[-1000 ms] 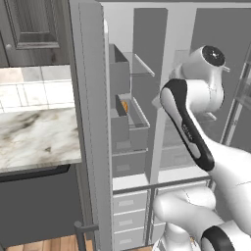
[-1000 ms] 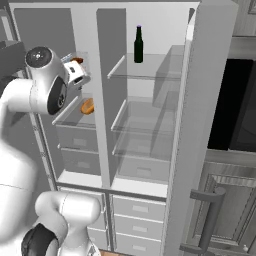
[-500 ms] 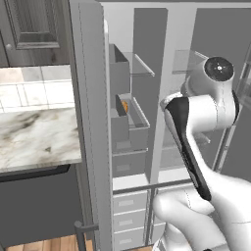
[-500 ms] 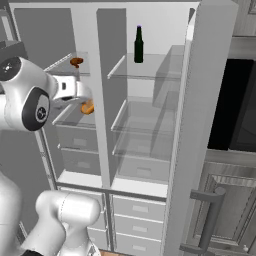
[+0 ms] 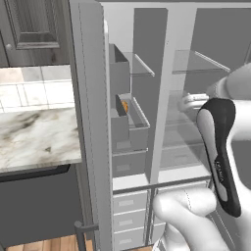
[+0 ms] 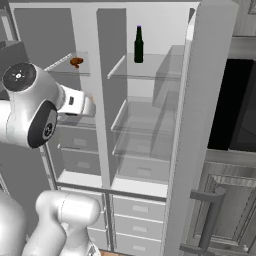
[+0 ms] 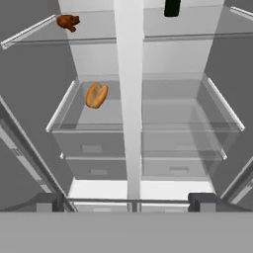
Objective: There's a chicken drumstick in the fridge that needs to be moved to the freezer for freezing. Pick up the chicken drumstick from the fridge, place it on any shelf in the freezer, and close the fridge and freezer doors when done.
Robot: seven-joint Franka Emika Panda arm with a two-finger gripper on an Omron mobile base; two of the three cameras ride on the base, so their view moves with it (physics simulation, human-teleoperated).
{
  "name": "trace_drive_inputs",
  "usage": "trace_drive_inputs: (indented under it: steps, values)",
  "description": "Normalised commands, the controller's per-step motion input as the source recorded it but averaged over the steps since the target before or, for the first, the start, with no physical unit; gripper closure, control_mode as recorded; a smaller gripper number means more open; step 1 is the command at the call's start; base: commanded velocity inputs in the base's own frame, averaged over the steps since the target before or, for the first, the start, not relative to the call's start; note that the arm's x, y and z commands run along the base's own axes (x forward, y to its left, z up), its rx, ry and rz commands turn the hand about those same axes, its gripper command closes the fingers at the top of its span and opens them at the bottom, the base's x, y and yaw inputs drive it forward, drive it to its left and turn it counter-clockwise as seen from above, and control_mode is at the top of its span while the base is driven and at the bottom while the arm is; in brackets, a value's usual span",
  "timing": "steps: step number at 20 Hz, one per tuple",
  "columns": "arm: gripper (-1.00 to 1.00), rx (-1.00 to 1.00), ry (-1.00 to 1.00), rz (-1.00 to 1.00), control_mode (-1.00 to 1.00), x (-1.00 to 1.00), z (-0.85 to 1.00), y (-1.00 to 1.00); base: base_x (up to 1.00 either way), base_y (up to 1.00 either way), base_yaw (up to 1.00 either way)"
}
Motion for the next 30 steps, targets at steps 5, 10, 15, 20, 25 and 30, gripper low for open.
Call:
trace_drive_inputs:
  steps: [5,10,15,20,25,30]
  values:
    - [-1.0,0.03,-0.01,-0.03,-1.0,-0.6,0.0,0.0,0.0,0.0,0.0]
    - [-1.0,0.0,-0.03,-0.09,-1.0,-0.65,0.0,0.0,0.0,0.0,0.0]
    - [-1.0,0.0,-0.01,-0.1,-1.0,-0.64,0.0,0.0,0.0,0.0,0.0]
    - [-1.0,0.0,-0.01,-0.06,1.0,-0.36,0.05,0.0,-0.35,0.0,-0.04]
    - [-1.0,0.0,0.0,0.0,1.0,0.0,0.0,0.0,-0.47,0.0,-0.03]
    - [-1.0,0.0,0.0,0.0,1.0,0.0,0.0,0.0,-0.34,0.02,0.0]
